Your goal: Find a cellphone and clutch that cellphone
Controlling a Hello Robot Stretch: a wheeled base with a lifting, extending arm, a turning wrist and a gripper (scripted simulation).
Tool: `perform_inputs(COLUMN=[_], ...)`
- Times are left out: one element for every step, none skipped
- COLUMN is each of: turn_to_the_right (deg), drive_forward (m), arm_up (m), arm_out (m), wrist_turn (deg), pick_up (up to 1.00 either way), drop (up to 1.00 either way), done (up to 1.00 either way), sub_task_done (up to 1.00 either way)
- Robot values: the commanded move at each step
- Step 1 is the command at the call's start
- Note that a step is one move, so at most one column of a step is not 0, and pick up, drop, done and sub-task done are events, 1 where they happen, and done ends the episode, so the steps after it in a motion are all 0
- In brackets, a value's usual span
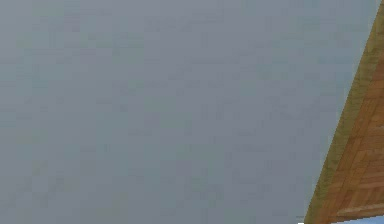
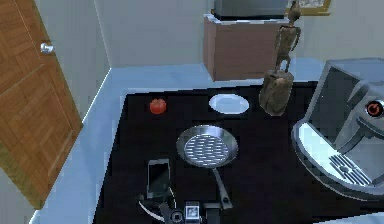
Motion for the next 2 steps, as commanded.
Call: perform_inputs(turn_to_the_right=[0.0, 0.0], drive_forward=[0.0, 0.0], arm_up=[0.1, 0.0], arm_out=[0.0, 0.0], wrist_turn=[0.0, 0.0], pick_up=[0.0, 0.0], drop=[0.0, 0.0], done=[0.0, 1.0], sub_task_done=[0.0, 0.0])
